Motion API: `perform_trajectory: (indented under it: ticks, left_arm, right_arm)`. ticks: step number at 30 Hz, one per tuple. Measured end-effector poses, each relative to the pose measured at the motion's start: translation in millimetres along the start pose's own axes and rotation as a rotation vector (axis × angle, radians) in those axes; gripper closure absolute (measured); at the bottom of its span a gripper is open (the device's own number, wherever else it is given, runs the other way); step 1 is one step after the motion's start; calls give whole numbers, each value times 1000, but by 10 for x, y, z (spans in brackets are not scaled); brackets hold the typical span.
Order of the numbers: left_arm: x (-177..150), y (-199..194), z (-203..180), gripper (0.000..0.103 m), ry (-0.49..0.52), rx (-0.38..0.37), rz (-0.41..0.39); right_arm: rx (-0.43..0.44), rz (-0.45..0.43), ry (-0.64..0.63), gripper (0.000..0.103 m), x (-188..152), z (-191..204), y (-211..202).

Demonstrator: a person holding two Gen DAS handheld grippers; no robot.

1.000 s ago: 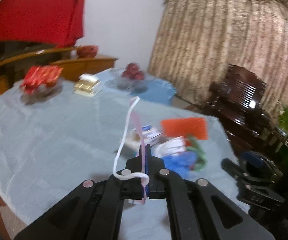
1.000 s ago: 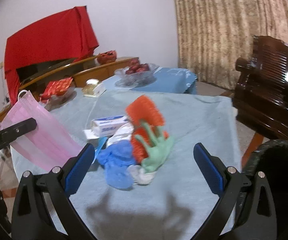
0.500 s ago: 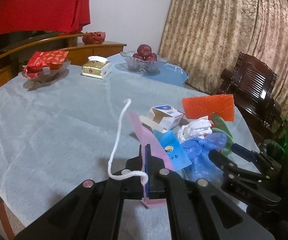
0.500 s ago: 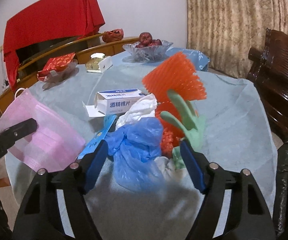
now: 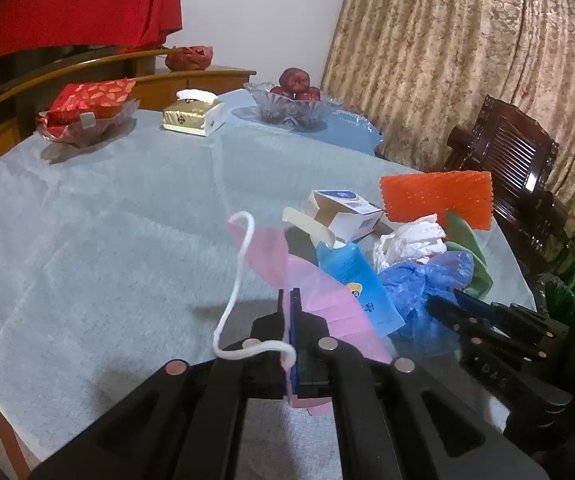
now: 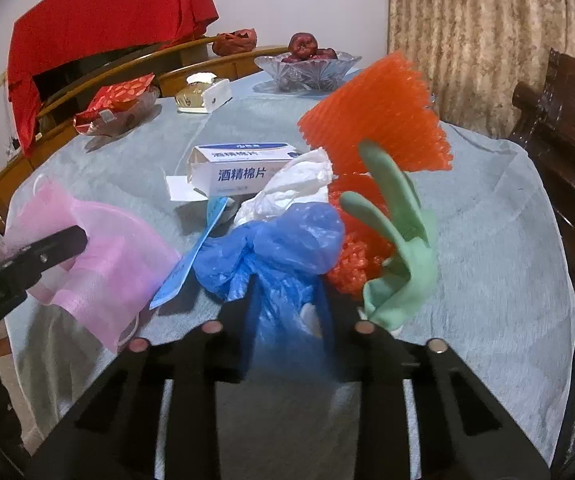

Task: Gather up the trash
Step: 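Grasp the pink face mask with the left gripper while the right grasps the blue bag, then lift the blue plastic bag with the right gripper toward the bin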

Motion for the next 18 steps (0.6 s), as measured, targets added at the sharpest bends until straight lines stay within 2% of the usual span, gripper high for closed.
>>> perform_trajectory:
  ticks: [3, 6, 12, 18]
  left_arm:
    - [19, -50, -26, 102, 3, -8, -11]
    - [72, -111, -67, 102, 11, -19, -24]
    - [136, -308, -212, 102, 26, -50, -53]
    - [123, -459, -447, 102, 54, -92, -65]
  right_arm:
    - [12, -26, -2, 95, 39, -9, -130]
    - [19, -65, -11, 102, 86, -5, -306]
    - [26, -131, -40, 102, 161, -16, -686]
    - [10, -177, -8, 102, 150, -166, -1012]
Point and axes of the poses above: each gripper's, at about its wrist camera, not at the fingertips, and y roughly the way its jaws point, z to its left, x to its top, the point moved 4 cm from there along y, roughly the way its jaws point, and after that the axes turned 10 degrees about -y, right-handed, at the moved point
